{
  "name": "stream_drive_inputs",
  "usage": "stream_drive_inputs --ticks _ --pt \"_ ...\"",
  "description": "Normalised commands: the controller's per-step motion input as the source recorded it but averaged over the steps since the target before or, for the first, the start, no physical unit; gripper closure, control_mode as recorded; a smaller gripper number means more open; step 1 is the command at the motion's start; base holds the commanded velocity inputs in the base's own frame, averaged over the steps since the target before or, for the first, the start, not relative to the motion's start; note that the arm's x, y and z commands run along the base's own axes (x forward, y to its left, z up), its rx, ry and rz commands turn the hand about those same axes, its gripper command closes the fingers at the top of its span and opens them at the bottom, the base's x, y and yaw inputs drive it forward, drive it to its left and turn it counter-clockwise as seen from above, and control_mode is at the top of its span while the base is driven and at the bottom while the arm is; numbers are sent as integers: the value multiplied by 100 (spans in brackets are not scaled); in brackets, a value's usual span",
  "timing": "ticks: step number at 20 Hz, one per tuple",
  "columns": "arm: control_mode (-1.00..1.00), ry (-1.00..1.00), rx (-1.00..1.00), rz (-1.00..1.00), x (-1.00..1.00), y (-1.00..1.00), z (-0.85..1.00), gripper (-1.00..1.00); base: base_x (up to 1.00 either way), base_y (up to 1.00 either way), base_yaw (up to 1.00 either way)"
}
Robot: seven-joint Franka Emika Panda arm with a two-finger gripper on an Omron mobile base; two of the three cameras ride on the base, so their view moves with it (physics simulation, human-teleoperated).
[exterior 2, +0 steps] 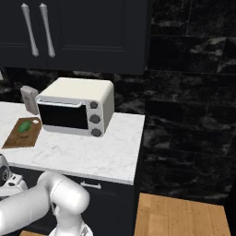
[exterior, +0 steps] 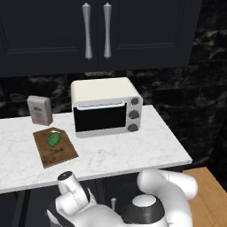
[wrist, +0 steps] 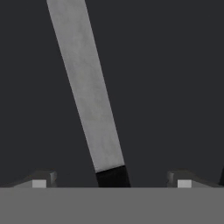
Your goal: Place the appropriate cutting tool for cutting the broccoli skin on the cutting board.
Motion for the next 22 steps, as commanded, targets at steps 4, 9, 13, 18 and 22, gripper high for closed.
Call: stream_drive_inputs --ticks 4,9,13,18,22 --pt "-100 0 0 0 -1 -1 -43 -100 0 0 0" --pt "-100 0 0 0 0 -1 -46 -100 0 0 0" --pt "-100 3 -1 0 -7 0 -64 100 0 0 0" --pt "-100 3 0 0 -23 -3 -67 100 0 0 0" --pt "-100 0 0 0 -39 -19 -58 100 0 0 0"
